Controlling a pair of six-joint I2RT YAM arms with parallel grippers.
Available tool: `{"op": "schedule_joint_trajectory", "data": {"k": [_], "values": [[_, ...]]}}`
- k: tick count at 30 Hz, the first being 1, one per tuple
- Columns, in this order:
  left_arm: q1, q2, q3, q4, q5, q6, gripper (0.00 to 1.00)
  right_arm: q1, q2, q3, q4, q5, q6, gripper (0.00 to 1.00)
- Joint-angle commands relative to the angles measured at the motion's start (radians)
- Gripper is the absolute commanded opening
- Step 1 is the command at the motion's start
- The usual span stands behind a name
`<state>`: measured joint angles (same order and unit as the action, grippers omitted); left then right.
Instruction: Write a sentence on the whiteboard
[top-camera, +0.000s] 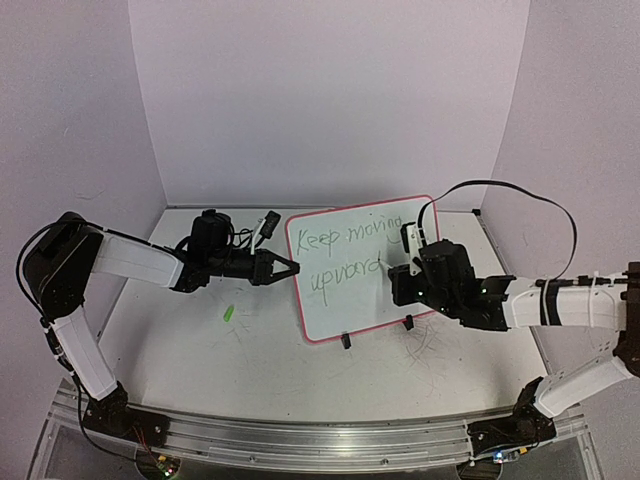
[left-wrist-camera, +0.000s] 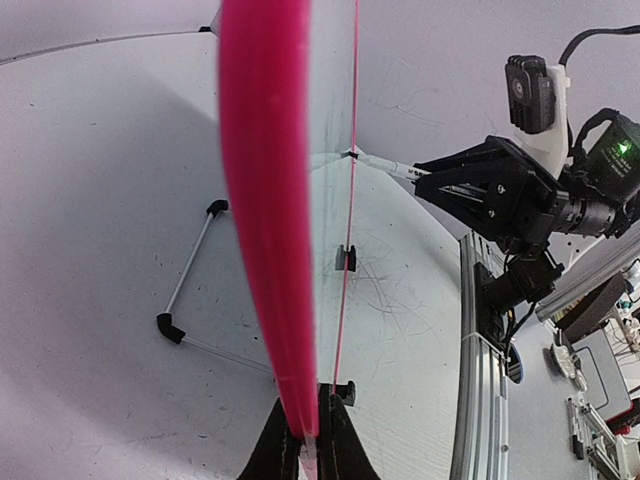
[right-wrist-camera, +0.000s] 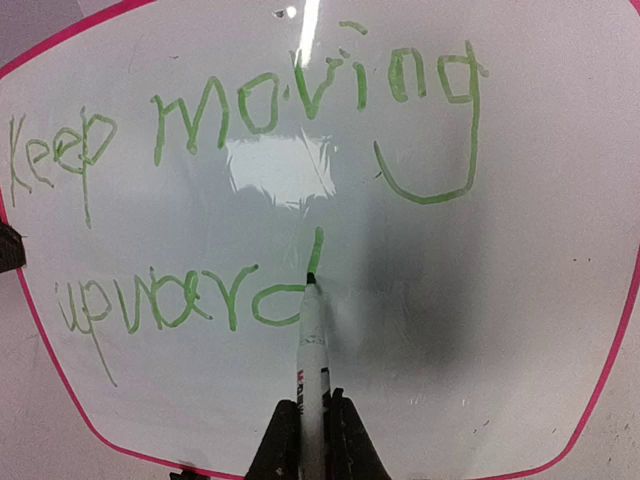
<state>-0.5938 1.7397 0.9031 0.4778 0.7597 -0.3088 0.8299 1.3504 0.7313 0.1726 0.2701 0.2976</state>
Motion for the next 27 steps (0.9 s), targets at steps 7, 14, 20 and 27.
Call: {"op": "schedule_joint_trajectory", "data": {"k": [7,14,20,27], "values": [[0.005,-0.011,0.02,-0.038,-0.048,0.077,0.0,-0.006,-0.02,-0.053,-0.061,-0.007,0.034,0.0],[0.005,-0.006,0.023,-0.039,-0.047,0.077,0.0,-0.005,-0.065,-0.064,-0.087,0.017,0.032,0.0],[0.005,-0.005,0.028,-0.041,-0.048,0.076,0.0,-0.006,-0.114,-0.084,-0.053,0.021,0.009,0.0],[0.005,-0.005,0.026,-0.044,-0.05,0.076,0.0,-0.007,-0.101,-0.082,-0.032,0.029,0.01,0.0]]}}
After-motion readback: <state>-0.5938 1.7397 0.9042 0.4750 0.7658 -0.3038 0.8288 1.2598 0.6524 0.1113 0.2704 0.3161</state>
